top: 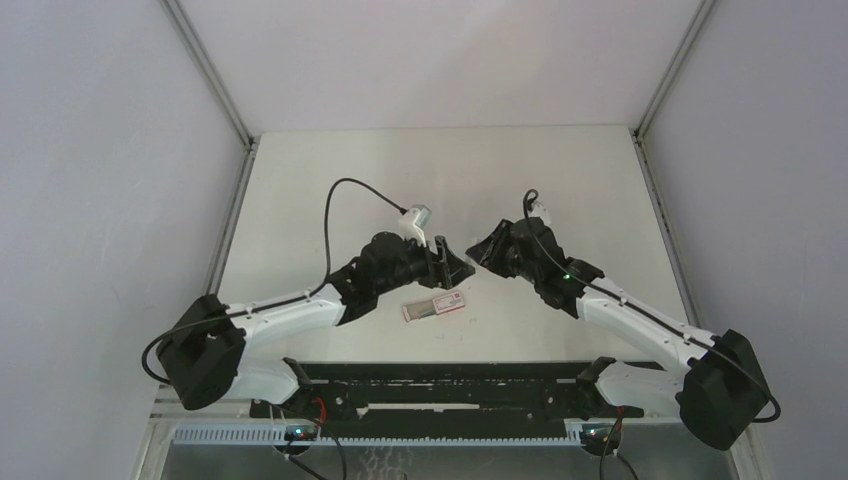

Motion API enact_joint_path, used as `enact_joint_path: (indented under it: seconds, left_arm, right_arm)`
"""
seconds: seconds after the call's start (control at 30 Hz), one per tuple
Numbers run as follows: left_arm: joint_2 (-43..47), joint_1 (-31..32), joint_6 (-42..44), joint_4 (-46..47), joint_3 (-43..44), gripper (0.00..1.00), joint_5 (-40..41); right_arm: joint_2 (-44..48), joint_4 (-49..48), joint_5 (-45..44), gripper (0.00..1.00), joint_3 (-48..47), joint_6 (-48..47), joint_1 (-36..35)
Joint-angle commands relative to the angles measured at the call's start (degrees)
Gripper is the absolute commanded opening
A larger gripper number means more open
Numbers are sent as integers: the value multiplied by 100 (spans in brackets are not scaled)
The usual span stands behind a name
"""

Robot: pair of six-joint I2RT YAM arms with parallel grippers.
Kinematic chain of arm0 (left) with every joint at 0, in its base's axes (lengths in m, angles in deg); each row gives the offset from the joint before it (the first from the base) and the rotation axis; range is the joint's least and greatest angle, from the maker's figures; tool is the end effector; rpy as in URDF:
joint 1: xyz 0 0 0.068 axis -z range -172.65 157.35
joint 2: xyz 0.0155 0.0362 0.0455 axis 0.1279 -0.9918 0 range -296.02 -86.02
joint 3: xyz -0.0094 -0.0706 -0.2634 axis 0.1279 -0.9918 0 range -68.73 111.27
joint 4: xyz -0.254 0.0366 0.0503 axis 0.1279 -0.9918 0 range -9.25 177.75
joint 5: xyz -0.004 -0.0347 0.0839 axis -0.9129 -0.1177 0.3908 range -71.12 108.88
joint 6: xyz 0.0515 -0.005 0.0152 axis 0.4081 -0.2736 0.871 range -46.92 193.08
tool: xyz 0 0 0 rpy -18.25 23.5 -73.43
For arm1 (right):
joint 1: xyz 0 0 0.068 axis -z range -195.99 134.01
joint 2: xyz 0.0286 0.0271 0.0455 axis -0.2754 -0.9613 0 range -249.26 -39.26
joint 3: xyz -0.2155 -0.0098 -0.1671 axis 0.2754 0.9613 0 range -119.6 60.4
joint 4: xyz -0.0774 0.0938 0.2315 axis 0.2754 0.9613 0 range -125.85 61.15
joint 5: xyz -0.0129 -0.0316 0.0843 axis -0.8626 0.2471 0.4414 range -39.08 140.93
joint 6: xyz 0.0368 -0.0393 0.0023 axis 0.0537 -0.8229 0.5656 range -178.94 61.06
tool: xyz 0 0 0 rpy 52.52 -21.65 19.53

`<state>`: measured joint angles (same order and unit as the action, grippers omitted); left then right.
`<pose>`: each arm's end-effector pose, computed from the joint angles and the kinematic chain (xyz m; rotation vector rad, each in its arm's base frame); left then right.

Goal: Load the staples into the stapler

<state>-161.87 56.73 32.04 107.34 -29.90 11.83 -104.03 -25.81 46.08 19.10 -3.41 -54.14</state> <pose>0.1865 -0.2242 0.2372 0.2421 2.0415 -1.1590 0.1964 0.1506 0.2494 0.3955 2.2453 0.8271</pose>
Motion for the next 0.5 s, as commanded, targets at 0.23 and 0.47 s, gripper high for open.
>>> enact_joint_path:
  seconds: [0.23,0.47]
  left_arm:
    - [-357,36,92,557,580,72,-337]
    - [-619,36,157,812,672,65,-505]
  right_arm:
    - [375,18,204,0,-103,-71,-35]
    - [455,388,232,0,-262,-245,-70]
